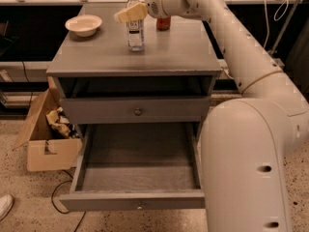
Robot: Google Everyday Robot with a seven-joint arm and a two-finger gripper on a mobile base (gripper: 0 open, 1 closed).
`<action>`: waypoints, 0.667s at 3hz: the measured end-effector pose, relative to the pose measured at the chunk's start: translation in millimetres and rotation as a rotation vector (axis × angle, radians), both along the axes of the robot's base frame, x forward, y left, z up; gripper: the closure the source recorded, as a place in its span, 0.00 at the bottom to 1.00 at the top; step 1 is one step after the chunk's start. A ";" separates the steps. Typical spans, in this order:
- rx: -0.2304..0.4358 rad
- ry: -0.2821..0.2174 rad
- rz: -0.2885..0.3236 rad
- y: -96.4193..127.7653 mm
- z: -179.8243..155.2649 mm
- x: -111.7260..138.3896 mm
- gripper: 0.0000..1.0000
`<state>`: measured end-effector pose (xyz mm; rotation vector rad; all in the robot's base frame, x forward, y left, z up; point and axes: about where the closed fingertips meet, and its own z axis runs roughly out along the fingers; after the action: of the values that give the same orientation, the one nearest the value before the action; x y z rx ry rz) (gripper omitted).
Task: Place blue plastic bottle into middle drawer
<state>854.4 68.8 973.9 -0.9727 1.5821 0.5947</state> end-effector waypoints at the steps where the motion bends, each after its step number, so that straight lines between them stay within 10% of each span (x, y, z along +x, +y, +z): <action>1: -0.002 0.021 0.029 20.6 -6.4 1.3 0.16; 2: 0.009 0.037 0.051 31.4 -12.8 3.4 0.40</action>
Offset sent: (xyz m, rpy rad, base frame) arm 0.0113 0.0357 -0.0138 0.0223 0.0522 0.0679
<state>857.8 100.3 961.1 -1.0026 1.5903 0.6583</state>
